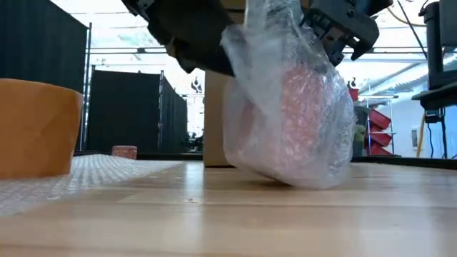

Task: Wrap mug
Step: Wrap the pink cup with the bubble wrap

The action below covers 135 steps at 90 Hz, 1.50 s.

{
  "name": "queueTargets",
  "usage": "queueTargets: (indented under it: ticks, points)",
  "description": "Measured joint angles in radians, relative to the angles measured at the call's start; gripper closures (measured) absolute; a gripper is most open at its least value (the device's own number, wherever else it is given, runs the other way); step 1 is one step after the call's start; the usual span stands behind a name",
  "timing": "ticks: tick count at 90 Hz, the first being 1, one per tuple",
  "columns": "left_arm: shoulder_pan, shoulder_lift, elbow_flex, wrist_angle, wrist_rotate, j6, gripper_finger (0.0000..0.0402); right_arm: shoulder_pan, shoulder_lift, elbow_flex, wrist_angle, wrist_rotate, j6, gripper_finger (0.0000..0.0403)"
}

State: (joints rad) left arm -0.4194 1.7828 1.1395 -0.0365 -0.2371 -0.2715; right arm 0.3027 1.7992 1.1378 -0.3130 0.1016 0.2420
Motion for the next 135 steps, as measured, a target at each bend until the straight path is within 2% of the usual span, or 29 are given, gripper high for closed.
queueTargets:
  ticks: [21, 40, 48, 71, 90, 114, 135]
  points:
    - [0.000, 0.005, -0.021, -0.129, -0.011, 0.009, 0.0265, 0.000, 0.001, 0.000, 0.003, 0.003, 0.005, 0.0403]
    - [-0.003, 0.013, -0.045, -0.131, -0.013, -0.025, 0.0265, -0.001, -0.002, 0.009, -0.014, -0.003, 0.041, 0.0394]
    - [-0.008, 0.013, -0.045, -0.139, -0.013, -0.035, 0.0265, -0.001, -0.002, 0.052, -0.066, -0.008, 0.036, 0.0367]
    - [-0.015, 0.013, -0.045, -0.148, -0.012, -0.035, 0.0265, -0.001, -0.006, 0.220, -0.219, -0.004, -0.044, 0.0255]
    - [-0.015, 0.013, -0.045, -0.166, -0.012, -0.030, 0.0265, -0.005, -0.006, 0.296, -0.350, -0.010, -0.035, 0.0203]
    - [-0.015, 0.013, -0.045, -0.167, -0.011, -0.027, 0.0265, 0.005, -0.005, 0.369, -0.553, -0.054, 0.000, 0.0199]
    - [-0.015, 0.013, -0.046, -0.167, -0.011, -0.010, 0.0265, 0.060, -0.006, 0.405, -0.594, -0.084, 0.017, 0.0201]
